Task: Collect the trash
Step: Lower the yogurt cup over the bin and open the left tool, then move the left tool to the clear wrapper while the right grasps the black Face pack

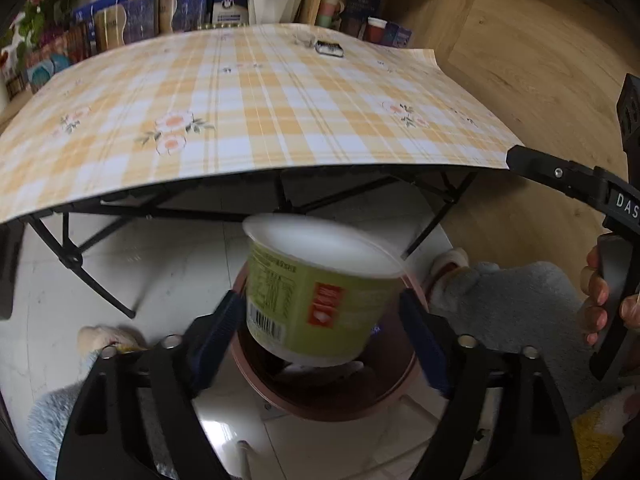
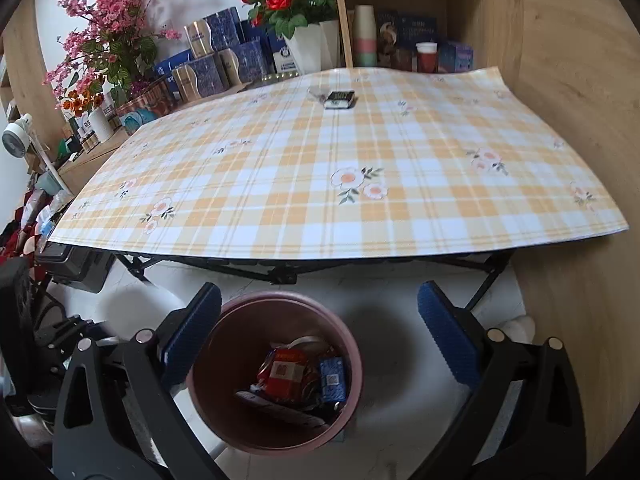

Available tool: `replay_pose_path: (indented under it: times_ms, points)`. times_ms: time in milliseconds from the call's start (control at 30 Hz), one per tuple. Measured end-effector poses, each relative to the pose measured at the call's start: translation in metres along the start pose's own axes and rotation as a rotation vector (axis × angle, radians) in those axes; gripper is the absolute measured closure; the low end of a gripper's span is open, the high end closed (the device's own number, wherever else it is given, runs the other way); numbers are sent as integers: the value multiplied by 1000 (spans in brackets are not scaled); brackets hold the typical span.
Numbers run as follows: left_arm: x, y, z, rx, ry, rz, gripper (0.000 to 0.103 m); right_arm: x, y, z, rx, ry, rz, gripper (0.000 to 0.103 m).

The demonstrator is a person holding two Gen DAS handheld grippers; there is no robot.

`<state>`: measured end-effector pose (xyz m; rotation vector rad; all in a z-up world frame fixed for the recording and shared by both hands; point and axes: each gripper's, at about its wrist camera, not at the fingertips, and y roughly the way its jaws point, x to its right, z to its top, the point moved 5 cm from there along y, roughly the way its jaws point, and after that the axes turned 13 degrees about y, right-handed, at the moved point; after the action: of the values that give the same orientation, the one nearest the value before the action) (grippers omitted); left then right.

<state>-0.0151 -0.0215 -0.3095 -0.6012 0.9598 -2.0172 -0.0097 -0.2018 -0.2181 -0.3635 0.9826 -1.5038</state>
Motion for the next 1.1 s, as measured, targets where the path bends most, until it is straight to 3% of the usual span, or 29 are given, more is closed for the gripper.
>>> replay_pose_path:
  times_ms: [67, 300, 533, 700, 867, 1000, 1100]
  points:
    - [0, 0, 0, 2, -9, 2, 10, -4, 0, 1, -4, 3, 10, 6]
    - [-17, 3, -5, -19, -96, 17, 8, -6, 2, -5, -26, 2, 17, 6]
    - [-35, -19, -6, 21, -191, 124, 6, 2, -4, 2, -5, 34, 60, 6]
    - [-46, -36, -4, 70, -243, 157, 6, -4, -7, 7, 55, -96, 16, 6]
    - [-52, -49, 3, 105, -223, 175, 6, -3, -3, 19, 75, -125, 9, 6]
    - [-57, -56, 18, 117, -152, 247, 6, 1, 1, 35, 80, -117, 1, 6]
    - [-67, -58, 31, 133, -160, 269, 6, 5, 4, 44, 85, -113, -19, 6]
